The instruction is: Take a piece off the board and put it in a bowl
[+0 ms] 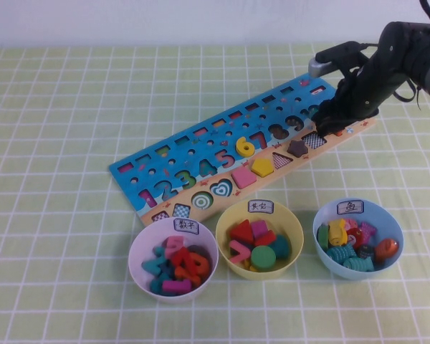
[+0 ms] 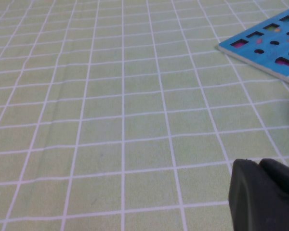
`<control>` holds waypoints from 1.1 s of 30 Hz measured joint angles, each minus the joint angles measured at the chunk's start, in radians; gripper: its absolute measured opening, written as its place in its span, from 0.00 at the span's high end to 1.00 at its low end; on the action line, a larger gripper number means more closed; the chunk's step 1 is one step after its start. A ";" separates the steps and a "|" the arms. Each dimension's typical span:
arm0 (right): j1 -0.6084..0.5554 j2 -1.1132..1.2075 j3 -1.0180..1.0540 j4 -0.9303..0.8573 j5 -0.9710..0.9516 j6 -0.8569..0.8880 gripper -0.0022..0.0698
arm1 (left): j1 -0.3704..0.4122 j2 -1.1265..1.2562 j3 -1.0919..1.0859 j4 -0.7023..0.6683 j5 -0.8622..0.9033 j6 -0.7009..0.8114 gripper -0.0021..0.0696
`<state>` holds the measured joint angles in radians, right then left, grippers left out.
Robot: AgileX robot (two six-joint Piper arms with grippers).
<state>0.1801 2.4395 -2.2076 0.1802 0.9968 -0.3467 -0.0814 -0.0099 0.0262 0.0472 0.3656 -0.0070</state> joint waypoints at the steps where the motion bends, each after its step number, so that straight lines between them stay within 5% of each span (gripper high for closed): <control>1: 0.000 0.000 0.000 0.002 0.000 0.002 0.46 | 0.000 0.000 0.000 0.000 0.000 0.000 0.98; 4: 0.000 0.002 0.000 -0.004 -0.004 0.004 0.57 | 0.000 0.000 0.000 0.000 0.000 0.000 0.98; 33: 0.000 0.014 -0.271 -0.001 0.238 0.013 0.57 | 0.000 0.000 0.000 0.000 0.000 0.000 0.98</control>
<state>0.1801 2.4537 -2.4785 0.1789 1.2352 -0.3337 -0.0814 -0.0099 0.0262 0.0472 0.3656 -0.0070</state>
